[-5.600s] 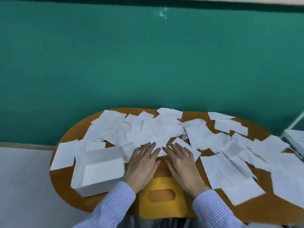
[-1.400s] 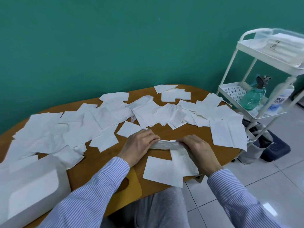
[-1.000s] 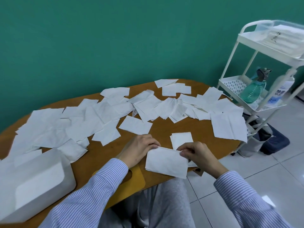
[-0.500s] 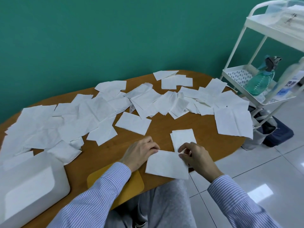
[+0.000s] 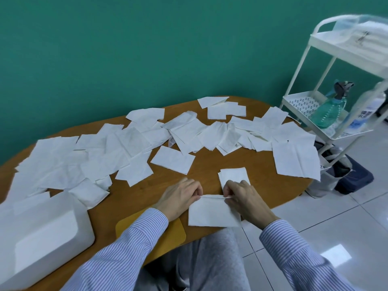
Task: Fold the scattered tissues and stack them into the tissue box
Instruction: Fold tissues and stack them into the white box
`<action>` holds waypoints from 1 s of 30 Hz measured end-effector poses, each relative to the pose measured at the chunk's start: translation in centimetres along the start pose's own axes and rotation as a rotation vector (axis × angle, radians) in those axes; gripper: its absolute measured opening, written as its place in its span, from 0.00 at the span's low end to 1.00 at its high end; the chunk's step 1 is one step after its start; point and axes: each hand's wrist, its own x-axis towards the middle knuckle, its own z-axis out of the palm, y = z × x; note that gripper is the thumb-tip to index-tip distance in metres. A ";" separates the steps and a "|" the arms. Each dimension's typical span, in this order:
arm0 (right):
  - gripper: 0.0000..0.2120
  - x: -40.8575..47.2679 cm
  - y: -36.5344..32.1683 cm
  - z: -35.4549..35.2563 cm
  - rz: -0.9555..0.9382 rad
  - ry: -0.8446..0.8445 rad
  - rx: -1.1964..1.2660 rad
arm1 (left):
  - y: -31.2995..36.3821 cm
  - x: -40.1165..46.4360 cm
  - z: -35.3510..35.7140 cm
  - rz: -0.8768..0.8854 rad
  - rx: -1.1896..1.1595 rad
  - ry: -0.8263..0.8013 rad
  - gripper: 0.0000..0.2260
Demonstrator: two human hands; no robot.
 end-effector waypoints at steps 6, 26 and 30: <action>0.13 0.0 -1.6 -2.3 0.056 -0.050 0.294 | 0.0 -1.3 -1.6 -0.049 -0.159 -0.006 0.12; 0.09 2.9 -18.0 -4.1 -0.290 0.028 0.420 | -3.4 -16.4 -13.9 -0.343 -0.535 0.511 0.18; 0.09 4.4 -23.1 -2.0 -0.372 -0.031 0.419 | -5.9 -21.3 -15.5 -0.454 -0.497 0.600 0.17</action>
